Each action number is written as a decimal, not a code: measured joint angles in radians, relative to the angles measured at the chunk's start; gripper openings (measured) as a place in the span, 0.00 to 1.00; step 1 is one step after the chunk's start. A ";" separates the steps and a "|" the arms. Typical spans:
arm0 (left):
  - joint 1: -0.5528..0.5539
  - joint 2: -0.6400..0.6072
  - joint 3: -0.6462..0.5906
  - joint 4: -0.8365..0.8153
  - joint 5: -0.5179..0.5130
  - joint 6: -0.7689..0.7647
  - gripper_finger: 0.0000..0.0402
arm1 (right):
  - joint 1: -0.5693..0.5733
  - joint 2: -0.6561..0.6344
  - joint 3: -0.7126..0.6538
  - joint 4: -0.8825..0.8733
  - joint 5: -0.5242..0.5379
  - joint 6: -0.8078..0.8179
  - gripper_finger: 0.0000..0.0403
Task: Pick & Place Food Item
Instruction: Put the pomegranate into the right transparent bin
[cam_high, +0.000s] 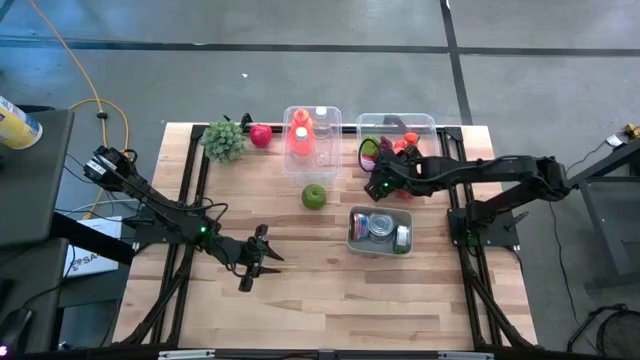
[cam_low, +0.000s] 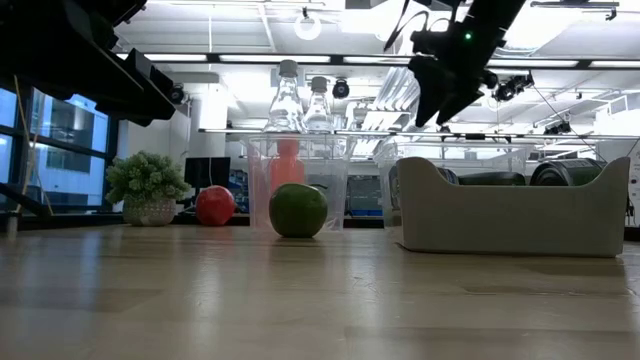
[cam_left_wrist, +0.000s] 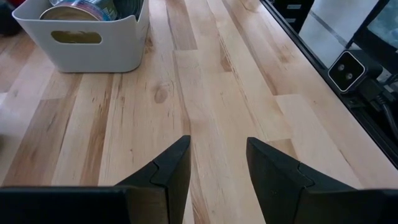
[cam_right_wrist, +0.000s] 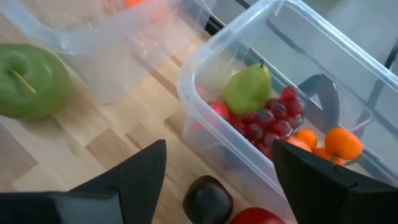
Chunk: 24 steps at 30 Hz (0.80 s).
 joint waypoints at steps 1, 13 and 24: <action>0.000 0.000 0.000 0.000 0.000 0.000 0.37 | 0.000 -0.001 0.000 0.009 0.000 -0.001 0.71; 0.000 0.000 0.000 0.000 0.017 -0.009 0.37 | 0.001 -0.001 0.000 0.071 -0.024 0.040 0.96; 0.000 0.000 0.000 -0.004 0.023 -0.001 0.37 | 0.032 -0.001 0.023 0.123 -0.032 0.052 0.98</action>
